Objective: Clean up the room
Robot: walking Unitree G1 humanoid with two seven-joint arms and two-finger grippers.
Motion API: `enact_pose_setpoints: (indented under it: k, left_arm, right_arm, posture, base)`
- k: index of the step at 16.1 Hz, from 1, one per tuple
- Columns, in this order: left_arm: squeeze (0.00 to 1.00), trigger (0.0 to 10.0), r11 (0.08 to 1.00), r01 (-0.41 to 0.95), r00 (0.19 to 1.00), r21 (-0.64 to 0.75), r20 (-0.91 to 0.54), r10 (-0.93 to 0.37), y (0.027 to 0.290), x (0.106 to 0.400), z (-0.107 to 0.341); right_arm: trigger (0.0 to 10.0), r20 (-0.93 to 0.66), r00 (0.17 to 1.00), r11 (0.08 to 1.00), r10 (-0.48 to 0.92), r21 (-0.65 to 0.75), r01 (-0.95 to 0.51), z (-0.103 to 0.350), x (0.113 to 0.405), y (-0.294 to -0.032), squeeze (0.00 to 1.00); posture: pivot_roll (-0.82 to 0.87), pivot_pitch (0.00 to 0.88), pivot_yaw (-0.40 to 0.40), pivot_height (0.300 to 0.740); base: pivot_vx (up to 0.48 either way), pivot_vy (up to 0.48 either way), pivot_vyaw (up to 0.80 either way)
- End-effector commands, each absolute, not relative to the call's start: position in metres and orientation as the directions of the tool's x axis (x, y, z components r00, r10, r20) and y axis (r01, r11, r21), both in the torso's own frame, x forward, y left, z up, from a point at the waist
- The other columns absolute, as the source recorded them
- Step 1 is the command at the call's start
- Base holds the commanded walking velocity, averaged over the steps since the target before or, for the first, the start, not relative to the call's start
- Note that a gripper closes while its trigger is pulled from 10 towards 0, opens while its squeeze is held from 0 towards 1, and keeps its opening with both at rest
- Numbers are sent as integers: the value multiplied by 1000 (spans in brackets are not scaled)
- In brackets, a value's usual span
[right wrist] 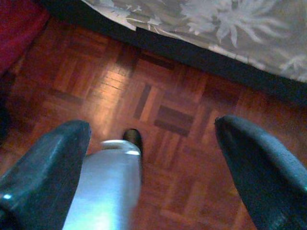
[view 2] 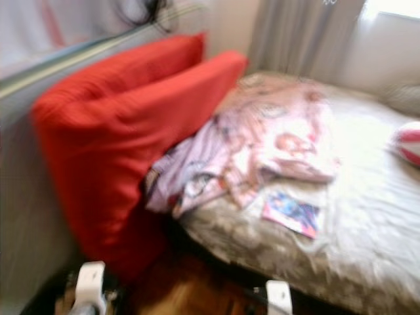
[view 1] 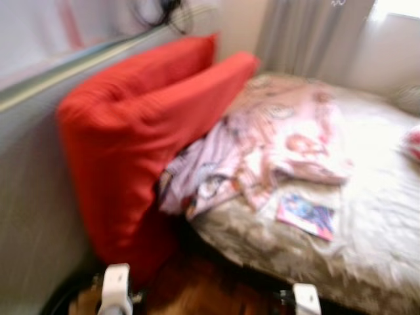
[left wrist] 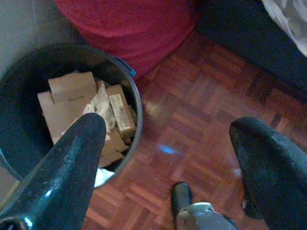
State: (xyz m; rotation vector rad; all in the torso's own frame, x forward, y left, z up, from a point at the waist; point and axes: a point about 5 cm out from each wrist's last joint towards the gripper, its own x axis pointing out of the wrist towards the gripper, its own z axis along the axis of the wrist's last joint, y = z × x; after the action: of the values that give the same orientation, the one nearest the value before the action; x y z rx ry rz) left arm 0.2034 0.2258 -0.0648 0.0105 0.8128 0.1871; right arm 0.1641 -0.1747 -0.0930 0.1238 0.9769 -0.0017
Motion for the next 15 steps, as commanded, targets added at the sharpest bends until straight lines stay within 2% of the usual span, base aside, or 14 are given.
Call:
enact_pose_setpoints:
  k: [1, 4, 15]
  left_arm:
    - [0, 10000, 986, -151, 678, 75, -718, 158, 221, 208, -64]
    - [0, 10000, 987, -141, 681, 79, -716, 155, 222, 209, -63]
    - [0, 10000, 987, -140, 682, 78, -715, 154, 223, 209, -62]
  right_arm:
    - [10000, -835, 549, 994, 34, 83, 66, -94, 161, -182, 0]
    - [10000, -826, 563, 996, 42, 77, 40, -93, 163, -180, 0]
    - [10000, -826, 561, 998, 45, 62, 10, -92, 167, -171, 0]
  posture:
    - [56, 39, -8, 740]
    - [57, 46, -4, 740]
    - [54, 68, -1, 740]
  base:
    - [0, 0, -781]
    - [0, 0, 0]
    - [0, -293, 0]
